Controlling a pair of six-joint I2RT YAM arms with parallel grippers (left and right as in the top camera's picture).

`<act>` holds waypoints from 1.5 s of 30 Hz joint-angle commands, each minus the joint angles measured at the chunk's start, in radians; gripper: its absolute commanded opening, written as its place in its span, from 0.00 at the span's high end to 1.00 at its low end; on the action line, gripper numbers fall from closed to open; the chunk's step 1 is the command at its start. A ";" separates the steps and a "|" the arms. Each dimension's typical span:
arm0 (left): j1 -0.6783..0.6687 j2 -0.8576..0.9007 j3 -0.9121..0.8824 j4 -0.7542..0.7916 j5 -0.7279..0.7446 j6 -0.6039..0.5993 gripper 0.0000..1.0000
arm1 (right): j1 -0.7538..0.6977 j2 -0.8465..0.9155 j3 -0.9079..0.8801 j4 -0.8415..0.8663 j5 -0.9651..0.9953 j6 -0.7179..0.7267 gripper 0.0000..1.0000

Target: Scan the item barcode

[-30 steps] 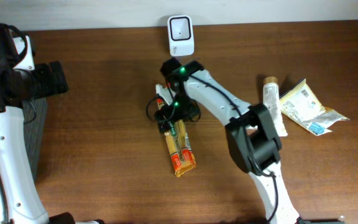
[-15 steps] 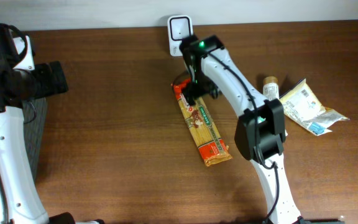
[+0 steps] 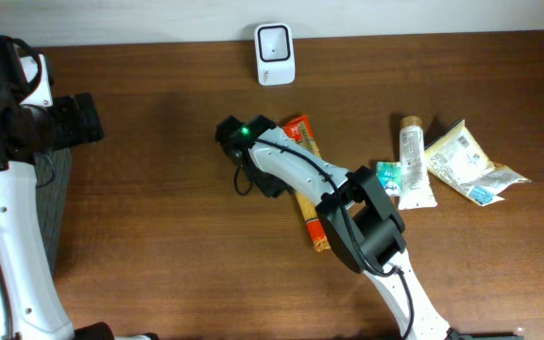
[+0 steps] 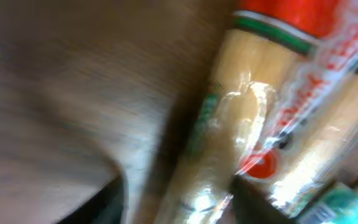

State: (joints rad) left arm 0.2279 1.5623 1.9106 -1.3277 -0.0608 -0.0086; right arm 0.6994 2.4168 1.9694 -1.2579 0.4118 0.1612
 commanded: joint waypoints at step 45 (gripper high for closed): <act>0.004 -0.006 0.008 0.002 -0.008 0.001 0.01 | 0.276 -0.062 -0.042 0.064 -0.235 -0.048 0.96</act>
State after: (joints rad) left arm 0.2279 1.5623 1.9106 -1.3273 -0.0608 -0.0086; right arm 1.0103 2.3138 1.8851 -1.1378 0.2626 0.0654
